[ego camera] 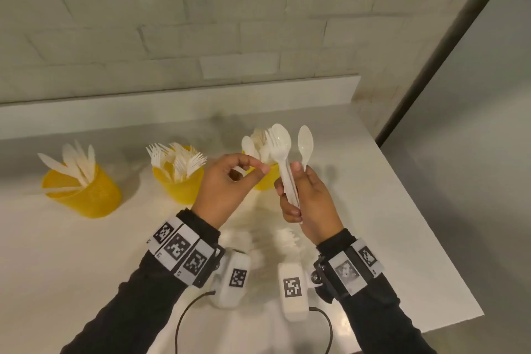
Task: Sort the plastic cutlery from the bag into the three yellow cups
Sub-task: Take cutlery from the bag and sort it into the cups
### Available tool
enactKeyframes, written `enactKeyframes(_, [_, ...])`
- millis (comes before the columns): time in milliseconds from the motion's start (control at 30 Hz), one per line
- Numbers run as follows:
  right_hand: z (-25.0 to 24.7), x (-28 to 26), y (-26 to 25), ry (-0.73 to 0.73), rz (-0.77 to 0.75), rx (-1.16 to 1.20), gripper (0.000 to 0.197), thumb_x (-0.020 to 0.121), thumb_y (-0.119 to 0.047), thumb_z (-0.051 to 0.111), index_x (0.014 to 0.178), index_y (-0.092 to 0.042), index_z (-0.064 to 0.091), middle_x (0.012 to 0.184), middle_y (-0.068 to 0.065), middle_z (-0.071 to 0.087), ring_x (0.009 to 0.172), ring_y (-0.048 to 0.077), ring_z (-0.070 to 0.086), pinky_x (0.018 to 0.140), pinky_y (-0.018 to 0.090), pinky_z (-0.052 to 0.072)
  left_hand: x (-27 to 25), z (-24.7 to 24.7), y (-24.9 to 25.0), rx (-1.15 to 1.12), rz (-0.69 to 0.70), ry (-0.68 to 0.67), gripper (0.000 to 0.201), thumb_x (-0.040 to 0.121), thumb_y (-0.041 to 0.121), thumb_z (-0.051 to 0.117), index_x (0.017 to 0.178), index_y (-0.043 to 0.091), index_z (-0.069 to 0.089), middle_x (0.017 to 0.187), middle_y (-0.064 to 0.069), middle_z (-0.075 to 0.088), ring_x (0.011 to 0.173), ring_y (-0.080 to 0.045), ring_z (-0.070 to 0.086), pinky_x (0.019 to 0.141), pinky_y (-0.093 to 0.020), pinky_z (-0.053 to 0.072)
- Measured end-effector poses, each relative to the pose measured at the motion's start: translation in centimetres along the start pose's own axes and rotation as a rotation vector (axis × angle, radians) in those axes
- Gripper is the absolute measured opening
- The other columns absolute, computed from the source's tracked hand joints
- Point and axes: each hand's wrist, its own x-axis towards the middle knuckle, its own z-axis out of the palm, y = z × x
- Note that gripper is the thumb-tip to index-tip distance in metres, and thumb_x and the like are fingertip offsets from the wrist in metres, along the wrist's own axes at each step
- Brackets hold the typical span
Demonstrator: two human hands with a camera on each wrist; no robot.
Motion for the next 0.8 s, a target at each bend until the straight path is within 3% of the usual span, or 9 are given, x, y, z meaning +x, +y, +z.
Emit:
enactKeyframes(67, [1.1,0.1,0.5,-0.019,0.032,-0.076,0.027,0.097,-0.034,0.041,0.098,-0.009,0.052,0.065,0.006,0.047,0.034,0.007,0.028,0.036,0.015,0.022,-1.2,-0.3,0.0,-0.086,-0.033,-0.046,0.006,0.076,0.022,0.071,0.081,0.021,0.069,0.072,0.015,0.067,0.06,0.003,0.053,0.063,-0.011,0.043])
enactKeyframes(133, [2.5,0.1,1.2,-0.072,0.067,-0.128,0.022,0.099,-0.028,0.04,0.099,-0.01,0.051,0.064,0.006,0.045,0.034,0.007,0.028,0.036,0.016,0.02,-1.8,-1.1,-0.8,-0.114,-0.059,0.006,0.003,0.077,0.019,0.07,0.079,0.021,0.069,0.067,0.017,0.067,0.06,0.004,0.054,0.063,-0.015,0.045])
enactKeyframes(200, [3.8,0.1,1.8,-0.155,0.099,-0.165,0.016,0.099,-0.026,0.039,0.098,-0.013,0.049,0.062,0.004,0.043,0.034,0.007,0.026,0.037,0.016,0.019,-2.5,-2.2,-1.9,-0.146,-0.093,0.095,0.004,0.078,0.016,0.07,0.076,0.02,0.068,0.064,0.014,0.066,0.058,0.002,0.055,0.062,-0.018,0.048])
enactKeyframes(333, [6.1,0.2,3.1,-0.272,0.133,-0.256,0.01,0.098,-0.026,0.042,0.092,-0.02,0.046,0.062,0.002,0.043,0.034,0.007,0.027,0.039,0.015,0.021,-4.2,-4.9,-2.9,-0.268,-0.19,0.167,0.007,0.078,0.013,0.069,0.085,0.009,0.069,0.071,-0.003,0.067,0.055,-0.003,0.057,0.06,-0.017,0.051])
enactKeyframes(433, [7.7,0.4,3.8,-0.321,0.123,-0.276,0.01,0.097,-0.028,0.045,0.089,-0.024,0.048,0.061,0.002,0.042,0.034,0.007,0.027,0.039,0.015,0.022,-5.1,-6.7,-3.0,-0.314,-0.187,0.196,0.01,0.08,0.009,0.066,0.081,0.019,0.07,0.067,0.004,0.069,0.058,-0.003,0.061,0.063,-0.017,0.053])
enactKeyframes(567, [9.0,0.4,4.3,-0.313,0.107,-0.226,0.017,0.097,-0.029,0.044,0.104,-0.014,0.046,0.06,0.005,0.042,0.034,0.007,0.026,0.038,0.015,0.021,-5.4,-8.4,-3.3,-0.288,-0.146,0.189,0.013,0.081,0.009,0.066,0.083,0.021,0.07,0.067,0.006,0.071,0.063,-0.008,0.063,0.069,-0.022,0.054])
enactKeyframes(800, [9.9,0.0,4.5,-0.19,0.019,-0.245,0.013,0.096,-0.025,0.047,0.092,-0.014,0.043,0.058,0.003,0.043,0.035,0.008,0.028,0.037,0.017,0.02,-6.1,-8.7,-3.1,-0.434,-0.161,0.145,0.012,0.076,0.0,0.067,0.082,0.01,0.071,0.067,0.001,0.073,0.065,-0.011,0.067,0.068,-0.022,0.056])
